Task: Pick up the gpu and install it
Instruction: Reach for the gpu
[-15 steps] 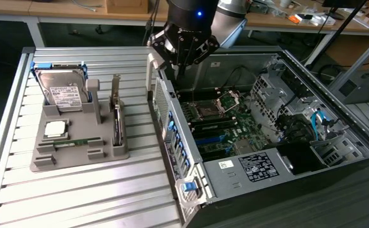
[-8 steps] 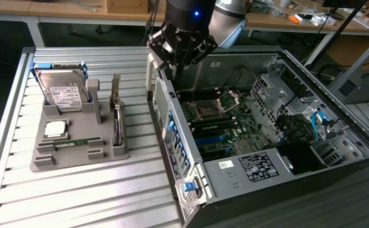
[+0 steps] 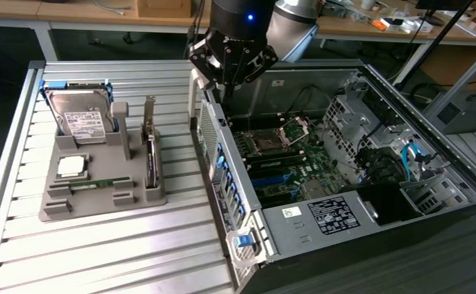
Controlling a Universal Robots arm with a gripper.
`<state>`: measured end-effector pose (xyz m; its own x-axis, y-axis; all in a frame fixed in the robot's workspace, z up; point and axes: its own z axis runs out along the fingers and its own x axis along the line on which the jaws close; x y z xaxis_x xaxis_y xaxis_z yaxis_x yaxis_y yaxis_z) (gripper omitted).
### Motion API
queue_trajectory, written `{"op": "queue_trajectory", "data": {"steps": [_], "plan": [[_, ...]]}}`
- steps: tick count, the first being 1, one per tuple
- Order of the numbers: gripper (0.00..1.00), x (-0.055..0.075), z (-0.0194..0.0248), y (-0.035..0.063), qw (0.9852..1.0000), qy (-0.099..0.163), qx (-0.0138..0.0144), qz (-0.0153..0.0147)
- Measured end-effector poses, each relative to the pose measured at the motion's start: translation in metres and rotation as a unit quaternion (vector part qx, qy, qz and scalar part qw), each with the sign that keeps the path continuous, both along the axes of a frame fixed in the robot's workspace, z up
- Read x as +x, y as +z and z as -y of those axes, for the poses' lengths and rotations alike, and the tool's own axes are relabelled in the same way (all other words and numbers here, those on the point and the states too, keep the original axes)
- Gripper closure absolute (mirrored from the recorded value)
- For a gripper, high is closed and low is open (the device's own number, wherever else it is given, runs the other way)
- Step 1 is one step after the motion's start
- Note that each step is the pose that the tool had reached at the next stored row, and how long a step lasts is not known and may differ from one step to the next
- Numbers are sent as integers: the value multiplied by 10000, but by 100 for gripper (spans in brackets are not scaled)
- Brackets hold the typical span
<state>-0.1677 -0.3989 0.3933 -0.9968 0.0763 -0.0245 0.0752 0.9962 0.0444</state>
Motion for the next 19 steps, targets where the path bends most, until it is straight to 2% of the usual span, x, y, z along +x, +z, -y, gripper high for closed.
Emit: {"op": "queue_trajectory", "data": {"steps": [19], "plan": [[89, -121, 0, 0, 10000, 0, 0, 0]]}}
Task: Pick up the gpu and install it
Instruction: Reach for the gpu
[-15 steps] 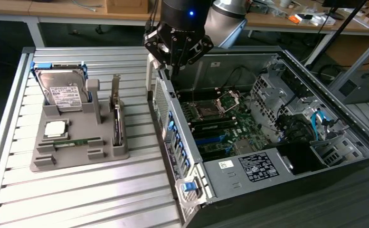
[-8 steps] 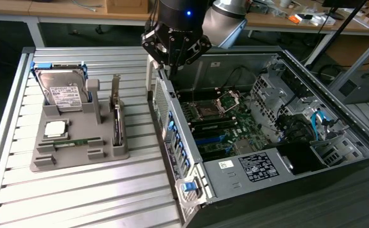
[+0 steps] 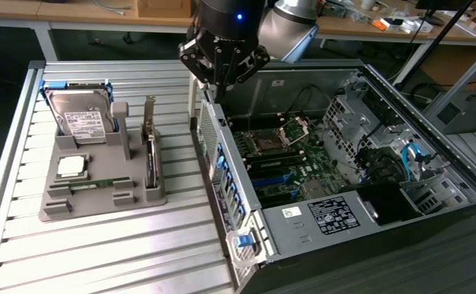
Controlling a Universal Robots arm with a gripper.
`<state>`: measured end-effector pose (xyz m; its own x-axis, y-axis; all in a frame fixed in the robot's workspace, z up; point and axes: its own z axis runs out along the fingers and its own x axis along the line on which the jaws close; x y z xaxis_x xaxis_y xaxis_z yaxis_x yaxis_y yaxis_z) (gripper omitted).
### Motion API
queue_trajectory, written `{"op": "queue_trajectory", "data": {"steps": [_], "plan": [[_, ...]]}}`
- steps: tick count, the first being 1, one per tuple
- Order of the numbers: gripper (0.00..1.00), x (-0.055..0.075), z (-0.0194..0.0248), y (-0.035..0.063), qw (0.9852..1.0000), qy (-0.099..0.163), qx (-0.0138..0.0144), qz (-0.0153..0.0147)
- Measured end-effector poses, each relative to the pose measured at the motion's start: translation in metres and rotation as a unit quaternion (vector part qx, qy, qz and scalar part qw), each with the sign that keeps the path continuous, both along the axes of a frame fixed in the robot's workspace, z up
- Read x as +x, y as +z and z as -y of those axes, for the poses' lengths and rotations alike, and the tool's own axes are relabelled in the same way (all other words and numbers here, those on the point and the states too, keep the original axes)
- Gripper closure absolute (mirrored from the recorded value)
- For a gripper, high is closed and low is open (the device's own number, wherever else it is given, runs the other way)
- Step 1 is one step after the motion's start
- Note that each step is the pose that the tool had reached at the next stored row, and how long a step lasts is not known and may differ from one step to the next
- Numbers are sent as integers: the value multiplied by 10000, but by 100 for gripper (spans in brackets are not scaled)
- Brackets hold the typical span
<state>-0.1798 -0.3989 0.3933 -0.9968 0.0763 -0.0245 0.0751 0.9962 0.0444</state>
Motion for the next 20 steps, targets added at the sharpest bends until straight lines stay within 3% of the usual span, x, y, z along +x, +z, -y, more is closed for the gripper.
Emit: {"op": "queue_trajectory", "data": {"steps": [20], "plan": [[89, -125, 0, 0, 10000, 0, 0, 0]]}}
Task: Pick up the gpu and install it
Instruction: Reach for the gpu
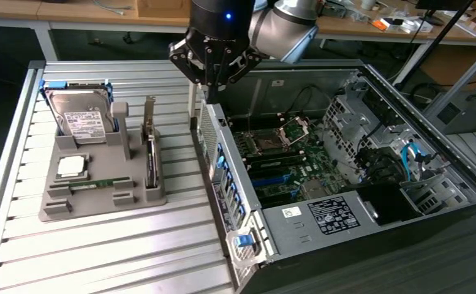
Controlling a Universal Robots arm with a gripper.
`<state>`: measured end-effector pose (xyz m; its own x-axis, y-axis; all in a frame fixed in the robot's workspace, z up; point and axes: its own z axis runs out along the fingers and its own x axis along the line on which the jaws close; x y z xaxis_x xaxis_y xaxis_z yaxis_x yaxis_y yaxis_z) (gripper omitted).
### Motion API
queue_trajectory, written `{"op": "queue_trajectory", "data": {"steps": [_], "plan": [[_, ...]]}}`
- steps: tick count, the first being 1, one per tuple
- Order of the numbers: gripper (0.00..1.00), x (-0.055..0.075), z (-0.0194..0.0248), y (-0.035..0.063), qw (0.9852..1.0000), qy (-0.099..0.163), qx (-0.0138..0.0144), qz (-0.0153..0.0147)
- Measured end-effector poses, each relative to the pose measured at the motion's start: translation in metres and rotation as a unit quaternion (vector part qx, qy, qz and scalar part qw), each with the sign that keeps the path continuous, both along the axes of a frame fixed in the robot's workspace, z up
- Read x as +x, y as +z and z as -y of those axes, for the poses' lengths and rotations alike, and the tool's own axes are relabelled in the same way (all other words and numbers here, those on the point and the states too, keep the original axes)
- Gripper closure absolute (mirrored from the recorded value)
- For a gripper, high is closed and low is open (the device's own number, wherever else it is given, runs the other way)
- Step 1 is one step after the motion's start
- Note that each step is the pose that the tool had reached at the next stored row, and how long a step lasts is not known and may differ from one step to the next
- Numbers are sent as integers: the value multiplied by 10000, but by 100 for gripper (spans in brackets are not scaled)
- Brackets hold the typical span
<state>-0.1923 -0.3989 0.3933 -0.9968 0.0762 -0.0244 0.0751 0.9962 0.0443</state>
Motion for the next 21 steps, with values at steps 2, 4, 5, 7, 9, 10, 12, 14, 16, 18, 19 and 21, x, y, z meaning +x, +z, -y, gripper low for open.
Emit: {"op": "queue_trajectory", "data": {"steps": [2, 4, 5, 7, 9, 10, 12, 14, 16, 18, 19, 21], "plan": [[89, -12, 0, 0, 10000, 0, 0, 0], [89, -23, 0, 0, 10000, 0, 0, 0], [89, -28, 0, 0, 10000, 0, 0, 0], [89, -40, 0, 0, 10000, 0, 0, 0], [89, -53, 0, 0, 10000, 0, 0, 0], [89, -57, 0, 0, 10000, 0, 0, 0], [89, -65, 0, 0, 10000, 0, 0, 0], [89, -73, 0, 0, 10000, 0, 0, 0], [89, -82, 0, 0, 10000, 0, 0, 0], [89, -91, 0, 0, 10000, 0, 1, 0], [89, -96, 0, 0, 10000, 0, 1, 0], [89, -106, 0, 0, 10000, 0, 0, 0]]}}
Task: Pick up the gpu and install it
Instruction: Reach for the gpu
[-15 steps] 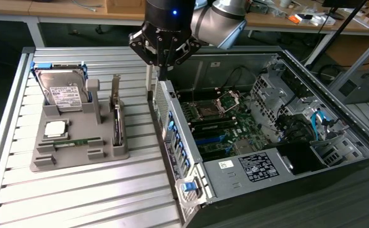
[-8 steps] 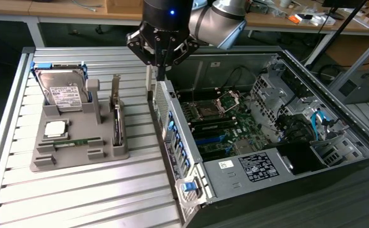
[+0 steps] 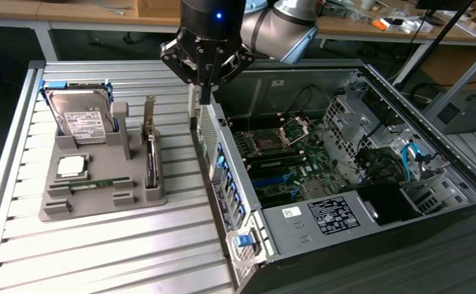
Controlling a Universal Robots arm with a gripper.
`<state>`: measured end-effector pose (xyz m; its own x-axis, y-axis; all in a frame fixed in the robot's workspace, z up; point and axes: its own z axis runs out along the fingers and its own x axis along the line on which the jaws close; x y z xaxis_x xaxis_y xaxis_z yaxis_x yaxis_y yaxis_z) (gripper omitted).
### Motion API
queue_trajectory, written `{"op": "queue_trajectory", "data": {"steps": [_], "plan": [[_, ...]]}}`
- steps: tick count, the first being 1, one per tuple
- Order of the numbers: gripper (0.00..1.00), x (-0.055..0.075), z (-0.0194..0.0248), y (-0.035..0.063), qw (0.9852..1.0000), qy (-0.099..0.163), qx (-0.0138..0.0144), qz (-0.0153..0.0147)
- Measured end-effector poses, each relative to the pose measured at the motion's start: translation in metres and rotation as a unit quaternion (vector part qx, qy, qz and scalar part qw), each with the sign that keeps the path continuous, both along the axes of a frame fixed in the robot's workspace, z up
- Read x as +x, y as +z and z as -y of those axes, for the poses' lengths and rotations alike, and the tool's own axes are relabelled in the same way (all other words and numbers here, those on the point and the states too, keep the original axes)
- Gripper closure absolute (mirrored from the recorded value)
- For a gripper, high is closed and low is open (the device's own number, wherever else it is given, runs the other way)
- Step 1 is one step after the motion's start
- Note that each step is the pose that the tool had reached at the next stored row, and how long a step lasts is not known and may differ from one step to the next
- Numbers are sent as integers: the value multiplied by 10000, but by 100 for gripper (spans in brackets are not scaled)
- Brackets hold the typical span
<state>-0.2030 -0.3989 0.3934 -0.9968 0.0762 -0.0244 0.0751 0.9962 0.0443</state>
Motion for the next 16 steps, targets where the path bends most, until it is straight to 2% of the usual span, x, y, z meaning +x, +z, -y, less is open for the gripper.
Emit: {"op": "queue_trajectory", "data": {"steps": [16], "plan": [[89, -93, 0, 0, 10000, 0, 0, 0]]}}
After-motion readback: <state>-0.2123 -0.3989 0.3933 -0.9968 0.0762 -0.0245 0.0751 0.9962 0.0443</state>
